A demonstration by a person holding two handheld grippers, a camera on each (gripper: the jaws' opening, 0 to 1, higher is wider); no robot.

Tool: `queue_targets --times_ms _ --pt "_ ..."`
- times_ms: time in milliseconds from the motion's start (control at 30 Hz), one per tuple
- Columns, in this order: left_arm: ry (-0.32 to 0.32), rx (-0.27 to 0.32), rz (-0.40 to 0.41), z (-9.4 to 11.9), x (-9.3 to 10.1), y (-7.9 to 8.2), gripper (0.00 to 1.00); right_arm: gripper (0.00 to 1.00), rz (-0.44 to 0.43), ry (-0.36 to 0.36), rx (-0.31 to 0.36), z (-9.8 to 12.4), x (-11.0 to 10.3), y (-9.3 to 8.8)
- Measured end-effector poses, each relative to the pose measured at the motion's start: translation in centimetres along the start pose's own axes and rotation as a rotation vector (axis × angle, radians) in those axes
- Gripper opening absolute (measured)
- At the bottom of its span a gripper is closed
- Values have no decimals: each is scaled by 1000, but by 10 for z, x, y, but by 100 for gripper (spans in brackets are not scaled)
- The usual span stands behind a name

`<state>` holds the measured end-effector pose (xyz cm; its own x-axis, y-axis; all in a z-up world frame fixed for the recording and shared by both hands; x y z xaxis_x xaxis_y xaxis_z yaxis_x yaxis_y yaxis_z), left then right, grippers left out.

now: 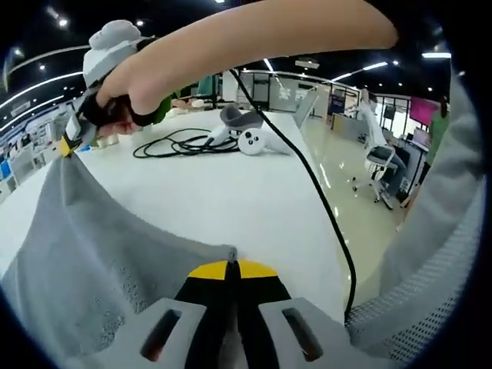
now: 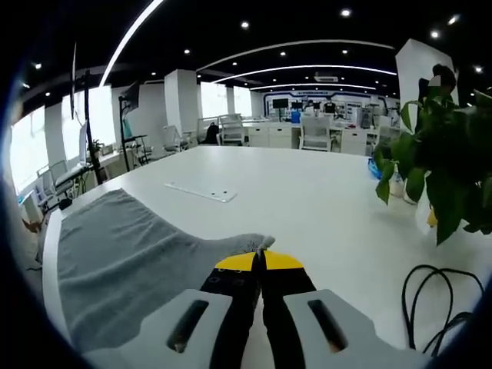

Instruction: Fold the towel on the table until its edges align and the towel forms a compact rectangular stack.

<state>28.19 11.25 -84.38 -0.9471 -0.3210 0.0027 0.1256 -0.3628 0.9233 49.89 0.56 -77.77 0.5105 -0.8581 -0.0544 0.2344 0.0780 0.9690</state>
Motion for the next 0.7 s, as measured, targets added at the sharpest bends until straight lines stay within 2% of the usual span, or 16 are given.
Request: queue_targets --times_ms 333,533,700 --pt "37 106 62 28 2 32 2 0 -2 -14 59 9 -8 17" --pt "76 183 108 57 0 54 2 0 -33 -17 100 14 -14 34" --pt "110 218 96 85 -3 67 2 0 -81 -46 134 17 -17 46"
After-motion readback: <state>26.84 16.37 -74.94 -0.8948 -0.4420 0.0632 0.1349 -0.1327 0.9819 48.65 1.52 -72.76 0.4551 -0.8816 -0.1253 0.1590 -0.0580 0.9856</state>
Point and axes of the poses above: the point that each gripper's makers call its tool centre point, and the gripper's own axes: z roughly backward along the fingers, x roughly to its right, y roughly out of its top, the point moved 10 cm from there along z, roughly backward along the fingers, and after that the axes turned 8 degrees about x, right-handed, at the moved point
